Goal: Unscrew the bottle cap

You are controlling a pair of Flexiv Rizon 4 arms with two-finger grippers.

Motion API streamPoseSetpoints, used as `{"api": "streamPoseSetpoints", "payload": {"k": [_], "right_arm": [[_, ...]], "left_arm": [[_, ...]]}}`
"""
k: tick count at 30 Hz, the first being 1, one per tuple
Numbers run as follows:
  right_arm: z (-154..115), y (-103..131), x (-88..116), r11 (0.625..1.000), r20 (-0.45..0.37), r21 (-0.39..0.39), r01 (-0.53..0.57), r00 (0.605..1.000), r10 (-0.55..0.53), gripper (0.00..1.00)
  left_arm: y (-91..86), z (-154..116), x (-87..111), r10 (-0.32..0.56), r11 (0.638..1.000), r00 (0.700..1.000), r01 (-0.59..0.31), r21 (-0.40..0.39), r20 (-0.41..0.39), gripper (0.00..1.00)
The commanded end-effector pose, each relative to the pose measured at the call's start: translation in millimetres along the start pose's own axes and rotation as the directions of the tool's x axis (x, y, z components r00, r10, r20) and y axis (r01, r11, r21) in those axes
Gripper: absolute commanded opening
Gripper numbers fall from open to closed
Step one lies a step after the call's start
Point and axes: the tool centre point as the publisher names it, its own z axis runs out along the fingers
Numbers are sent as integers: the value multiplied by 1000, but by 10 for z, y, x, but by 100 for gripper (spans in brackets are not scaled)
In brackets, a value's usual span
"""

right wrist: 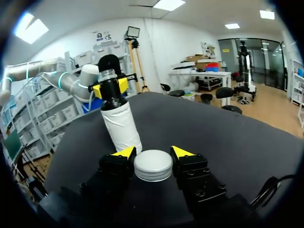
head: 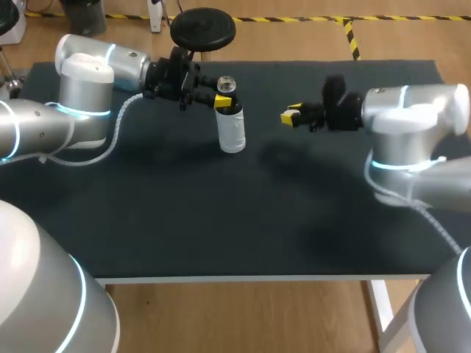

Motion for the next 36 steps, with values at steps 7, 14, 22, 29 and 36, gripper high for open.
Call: {"api": "streamPoseSetpoints", "payload": {"k": [7, 14, 22, 29, 36], "right_arm": [[36, -200, -104, 998, 349, -56, -9, 937, 28, 0], [41, -239, -198, 998, 335, -57, -7, 942, 26, 0], [79, -345, -327, 996, 289, -84, -16, 956, 40, 0], [73, -409, -460, 994, 270, -103, -25, 962, 52, 0], [79, -428, -529, 994, 266, -104, -32, 962, 58, 0]], "left_arm": [[12, -1, -2, 0, 1000, 1000, 0, 1, -1, 0], [12, -1, -2, 0, 1000, 1000, 0, 1, -1, 0], [12, -1, -2, 0, 1000, 1000, 0, 1, -1, 0], [12, -1, -2, 0, 1000, 1000, 0, 1, -1, 0], [12, -1, -2, 0, 1000, 1000, 0, 1, -1, 0]]}}
